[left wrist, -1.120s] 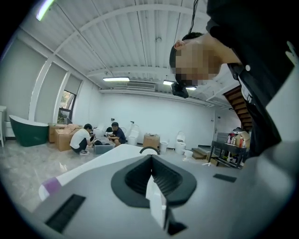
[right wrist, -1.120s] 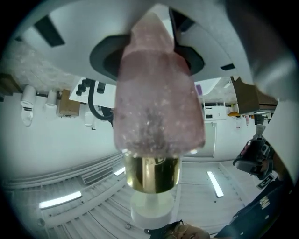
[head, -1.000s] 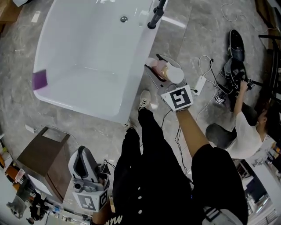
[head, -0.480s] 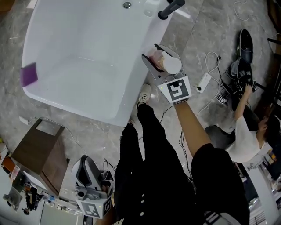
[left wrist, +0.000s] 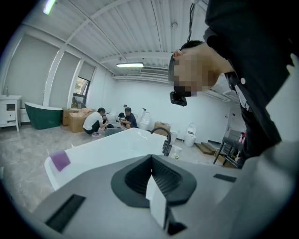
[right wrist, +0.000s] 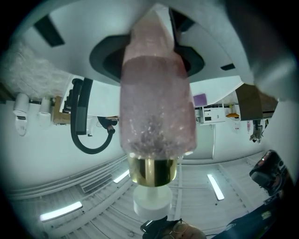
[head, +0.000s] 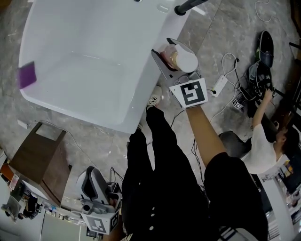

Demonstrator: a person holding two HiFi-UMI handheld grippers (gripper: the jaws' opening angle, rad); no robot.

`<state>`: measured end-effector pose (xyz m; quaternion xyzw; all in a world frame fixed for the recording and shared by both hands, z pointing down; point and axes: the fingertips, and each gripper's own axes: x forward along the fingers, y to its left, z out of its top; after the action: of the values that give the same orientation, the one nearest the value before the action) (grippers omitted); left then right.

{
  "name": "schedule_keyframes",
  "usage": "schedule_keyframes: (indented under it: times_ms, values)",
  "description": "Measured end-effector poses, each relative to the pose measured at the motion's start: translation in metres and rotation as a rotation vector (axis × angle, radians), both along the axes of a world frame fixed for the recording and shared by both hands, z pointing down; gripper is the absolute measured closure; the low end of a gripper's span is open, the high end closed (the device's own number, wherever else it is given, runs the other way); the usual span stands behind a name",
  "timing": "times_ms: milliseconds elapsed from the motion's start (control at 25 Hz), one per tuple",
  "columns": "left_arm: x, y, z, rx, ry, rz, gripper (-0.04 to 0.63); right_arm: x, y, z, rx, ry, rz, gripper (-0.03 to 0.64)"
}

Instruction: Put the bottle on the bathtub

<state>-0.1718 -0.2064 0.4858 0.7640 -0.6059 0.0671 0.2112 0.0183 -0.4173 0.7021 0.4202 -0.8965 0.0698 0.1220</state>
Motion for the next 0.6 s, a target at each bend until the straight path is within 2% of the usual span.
schedule_keyframes:
  times_ms: [600]
  values:
    - [0.0063, 0.0065, -0.001, -0.017, 0.044, 0.009, 0.584, 0.0065, -0.0037, 0.0042, -0.009, 0.007, 0.14, 0.399]
